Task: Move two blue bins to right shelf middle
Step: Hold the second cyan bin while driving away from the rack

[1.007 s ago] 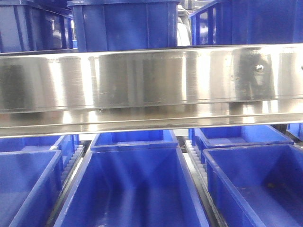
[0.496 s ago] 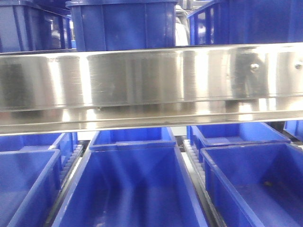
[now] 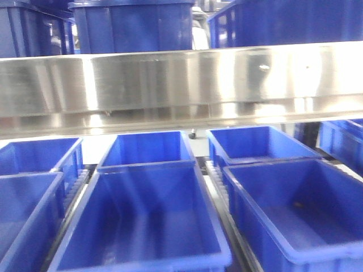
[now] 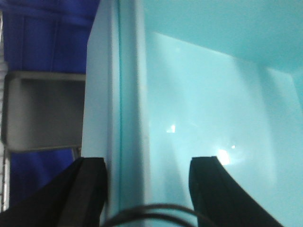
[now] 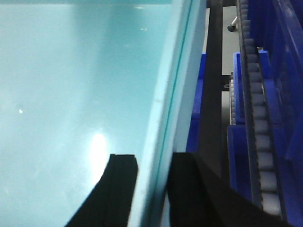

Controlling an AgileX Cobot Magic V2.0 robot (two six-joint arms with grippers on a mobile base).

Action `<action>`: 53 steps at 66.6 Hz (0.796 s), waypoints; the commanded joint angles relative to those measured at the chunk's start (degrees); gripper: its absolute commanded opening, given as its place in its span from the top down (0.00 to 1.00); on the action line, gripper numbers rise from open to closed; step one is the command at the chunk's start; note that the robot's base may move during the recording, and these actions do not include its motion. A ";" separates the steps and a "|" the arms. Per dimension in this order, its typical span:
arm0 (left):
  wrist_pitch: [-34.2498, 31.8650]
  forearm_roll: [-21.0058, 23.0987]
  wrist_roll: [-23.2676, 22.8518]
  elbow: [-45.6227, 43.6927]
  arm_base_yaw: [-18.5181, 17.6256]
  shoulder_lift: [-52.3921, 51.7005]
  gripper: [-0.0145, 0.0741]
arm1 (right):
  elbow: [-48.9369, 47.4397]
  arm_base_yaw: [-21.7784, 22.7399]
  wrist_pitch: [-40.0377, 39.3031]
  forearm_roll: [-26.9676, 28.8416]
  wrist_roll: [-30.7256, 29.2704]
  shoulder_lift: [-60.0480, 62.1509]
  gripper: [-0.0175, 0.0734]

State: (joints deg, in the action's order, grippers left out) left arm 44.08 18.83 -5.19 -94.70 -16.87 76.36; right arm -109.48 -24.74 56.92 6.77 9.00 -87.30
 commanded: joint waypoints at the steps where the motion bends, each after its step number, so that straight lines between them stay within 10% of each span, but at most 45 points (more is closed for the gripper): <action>1: -7.67 6.02 1.52 -1.03 -0.81 -1.24 0.96 | -1.10 -0.46 -5.41 4.09 -0.27 0.59 0.98; 53: -9.62 5.91 1.52 -1.03 -0.81 -1.24 0.96 | -1.10 -0.46 -5.53 4.09 -0.27 0.59 0.98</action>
State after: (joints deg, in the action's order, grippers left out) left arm 36.36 19.14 -3.65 -94.98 -16.65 76.07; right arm -109.48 -24.62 58.65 6.62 9.24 -87.41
